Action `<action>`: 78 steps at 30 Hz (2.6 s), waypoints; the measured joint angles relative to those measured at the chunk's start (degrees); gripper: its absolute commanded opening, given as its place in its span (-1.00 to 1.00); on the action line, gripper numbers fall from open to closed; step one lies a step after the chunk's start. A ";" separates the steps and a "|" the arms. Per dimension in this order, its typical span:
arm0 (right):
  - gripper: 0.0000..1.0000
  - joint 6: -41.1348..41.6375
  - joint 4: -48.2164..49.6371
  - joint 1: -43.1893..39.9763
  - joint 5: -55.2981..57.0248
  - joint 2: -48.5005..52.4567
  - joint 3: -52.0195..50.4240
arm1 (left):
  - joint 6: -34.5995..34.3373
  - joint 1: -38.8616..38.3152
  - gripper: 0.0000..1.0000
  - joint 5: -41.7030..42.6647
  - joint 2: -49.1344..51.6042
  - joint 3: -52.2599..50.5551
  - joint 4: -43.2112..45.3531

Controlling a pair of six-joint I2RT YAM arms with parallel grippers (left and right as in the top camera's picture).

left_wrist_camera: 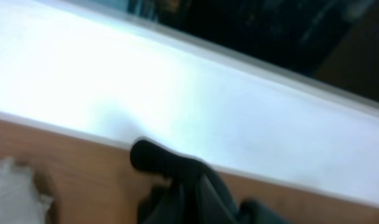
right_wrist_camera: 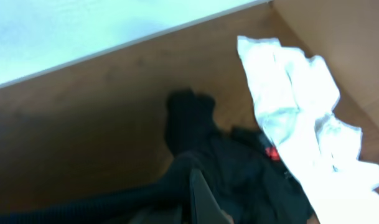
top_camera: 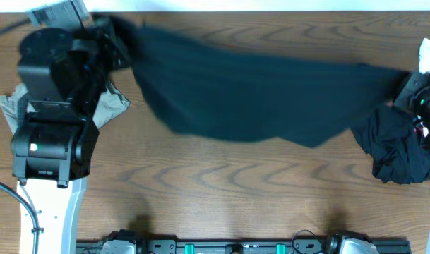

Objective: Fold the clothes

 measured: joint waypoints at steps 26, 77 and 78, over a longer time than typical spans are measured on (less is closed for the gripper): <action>-0.97 -3.98 -22.53 -0.48 -14.88 1.18 -27.93 | 1.81 0.15 0.13 12.11 10.51 -16.94 -59.47; -0.97 -3.96 -18.58 -0.48 -17.38 1.18 -29.59 | 7.61 -12.00 -0.81 14.67 37.35 -21.29 -44.44; -0.97 -3.96 -18.58 -0.48 -17.38 1.18 -29.59 | 7.58 -12.00 -0.88 14.69 37.35 -21.29 -44.70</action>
